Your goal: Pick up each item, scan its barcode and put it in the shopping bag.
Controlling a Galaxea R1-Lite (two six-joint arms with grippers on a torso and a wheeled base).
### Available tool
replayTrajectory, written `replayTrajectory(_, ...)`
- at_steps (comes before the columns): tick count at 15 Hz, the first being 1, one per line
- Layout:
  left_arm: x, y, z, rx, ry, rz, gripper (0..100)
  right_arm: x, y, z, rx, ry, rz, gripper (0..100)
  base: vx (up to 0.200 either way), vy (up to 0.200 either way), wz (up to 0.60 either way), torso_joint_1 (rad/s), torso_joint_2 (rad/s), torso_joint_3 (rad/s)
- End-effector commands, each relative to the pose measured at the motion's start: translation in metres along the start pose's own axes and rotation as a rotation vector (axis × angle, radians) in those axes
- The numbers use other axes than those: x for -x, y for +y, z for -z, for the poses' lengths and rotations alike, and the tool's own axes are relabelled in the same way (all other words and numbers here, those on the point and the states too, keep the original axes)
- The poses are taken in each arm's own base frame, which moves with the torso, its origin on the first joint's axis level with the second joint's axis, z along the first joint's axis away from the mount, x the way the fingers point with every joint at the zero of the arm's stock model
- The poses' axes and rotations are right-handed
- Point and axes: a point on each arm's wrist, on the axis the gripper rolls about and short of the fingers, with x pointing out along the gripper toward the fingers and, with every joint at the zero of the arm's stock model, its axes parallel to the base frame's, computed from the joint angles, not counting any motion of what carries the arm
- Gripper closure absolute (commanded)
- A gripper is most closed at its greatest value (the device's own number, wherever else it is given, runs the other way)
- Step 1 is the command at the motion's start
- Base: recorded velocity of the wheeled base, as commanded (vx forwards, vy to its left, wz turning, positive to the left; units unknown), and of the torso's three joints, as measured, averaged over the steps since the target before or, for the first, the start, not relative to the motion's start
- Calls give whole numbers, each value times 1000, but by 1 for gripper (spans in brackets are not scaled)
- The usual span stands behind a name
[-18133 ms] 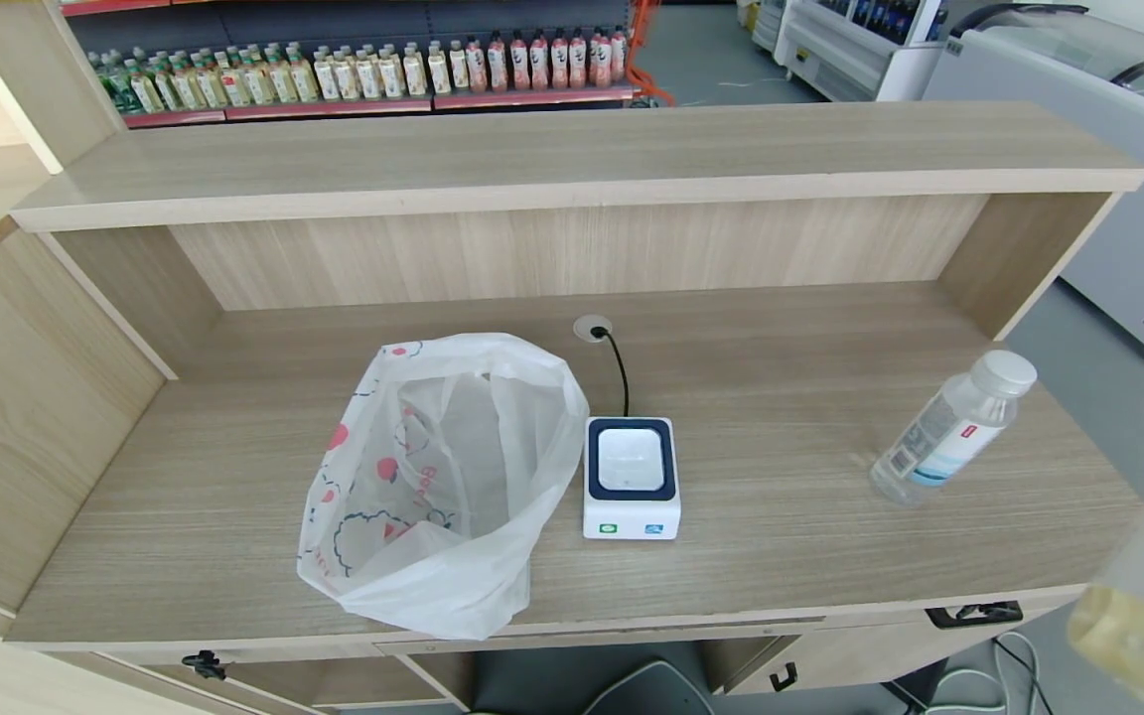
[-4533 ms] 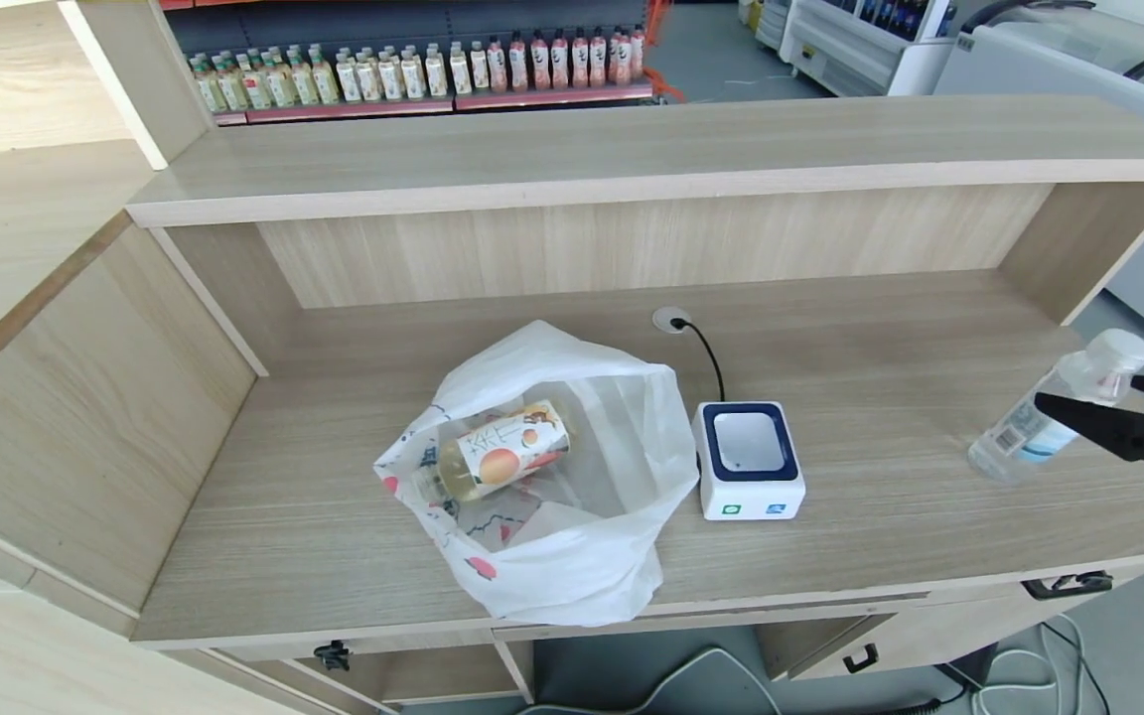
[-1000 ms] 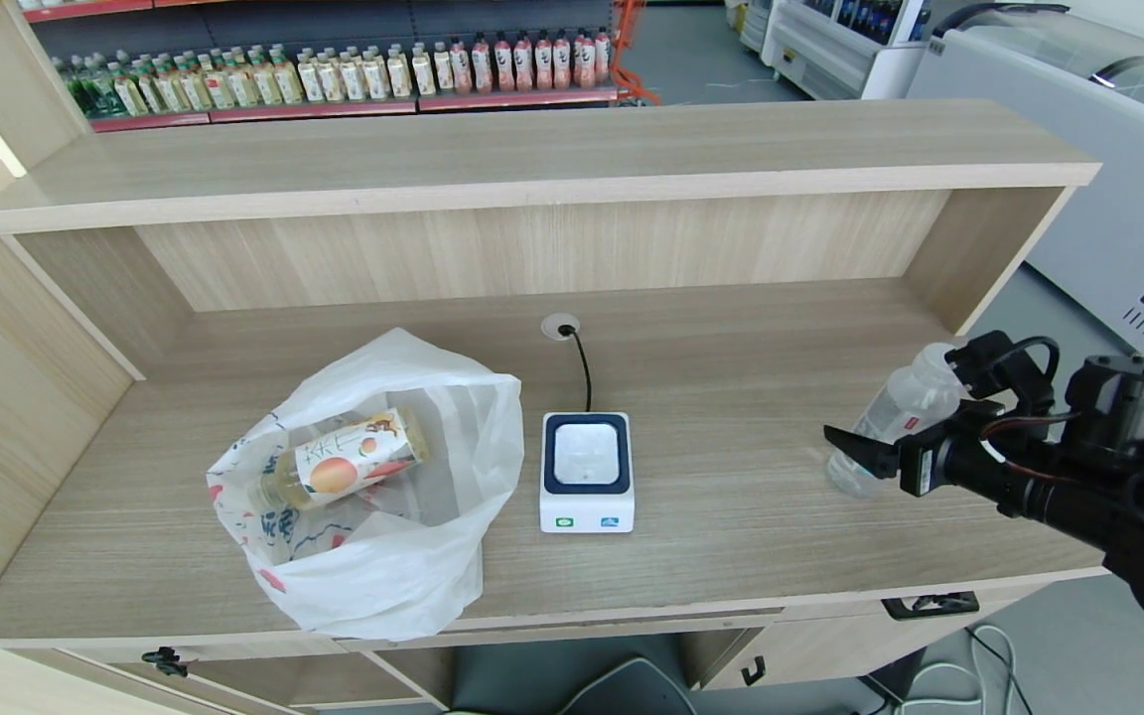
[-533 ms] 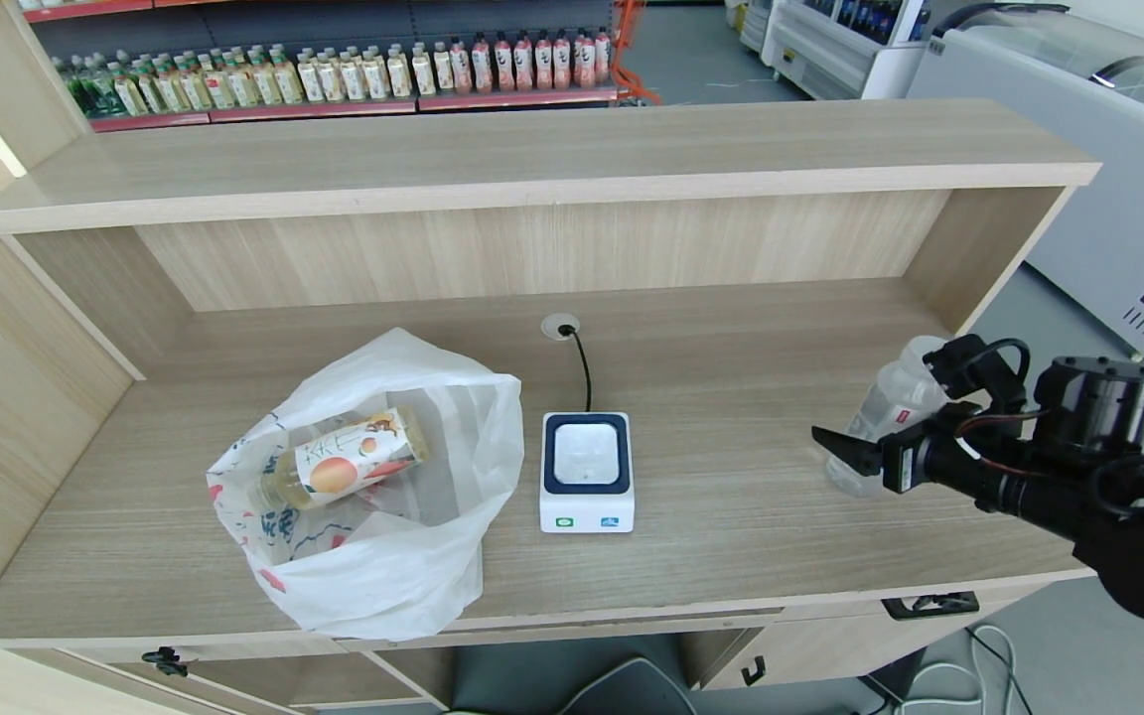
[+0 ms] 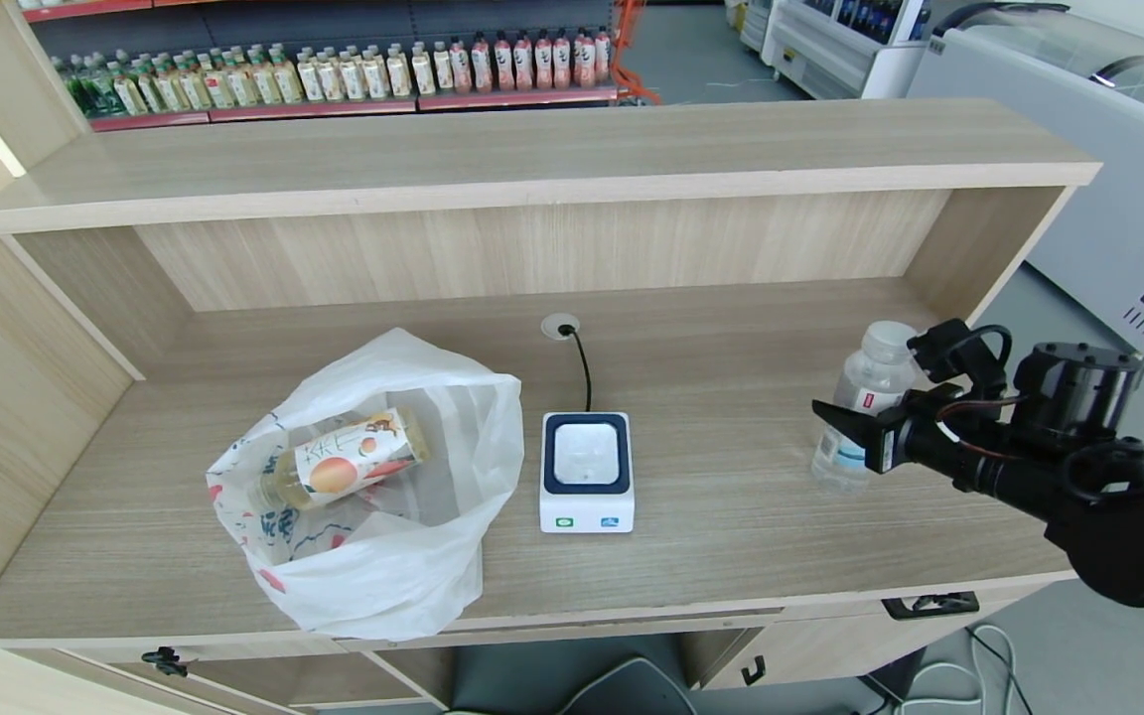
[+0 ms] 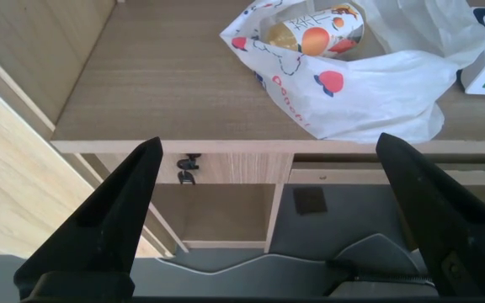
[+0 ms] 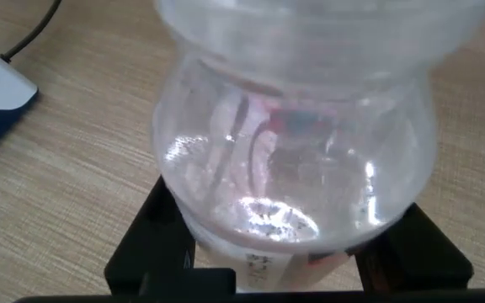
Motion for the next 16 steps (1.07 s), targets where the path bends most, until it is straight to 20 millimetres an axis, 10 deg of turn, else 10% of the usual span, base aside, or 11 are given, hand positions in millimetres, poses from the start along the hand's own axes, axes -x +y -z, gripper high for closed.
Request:
replayTrajectory(1,0,0,0,0,-1,-1,0,1,2,1,-1,6,-5,100,0,0,0,0,0,0)
replayTrajectory(5,0,0,0,0,-1,0,0,10,1,-9,2,-21,7,100,0,0,0,0,0,0)
replayTrajectory(9,0,0,0,0,-1,-1,0,47,-4,-89,-266,-108,-25,100,0,0,0,0,0,0)
replayTrajectory(13,0,0,0,0,-1,-1,0,109,3,-179,-452,-161,-470,100,0,0,0,0,0,0)
replayTrajectory(16,0,0,0,0,-1,-1,0,126,19,-192,-406,-169,-702,100,0,0,0,0,0,0)
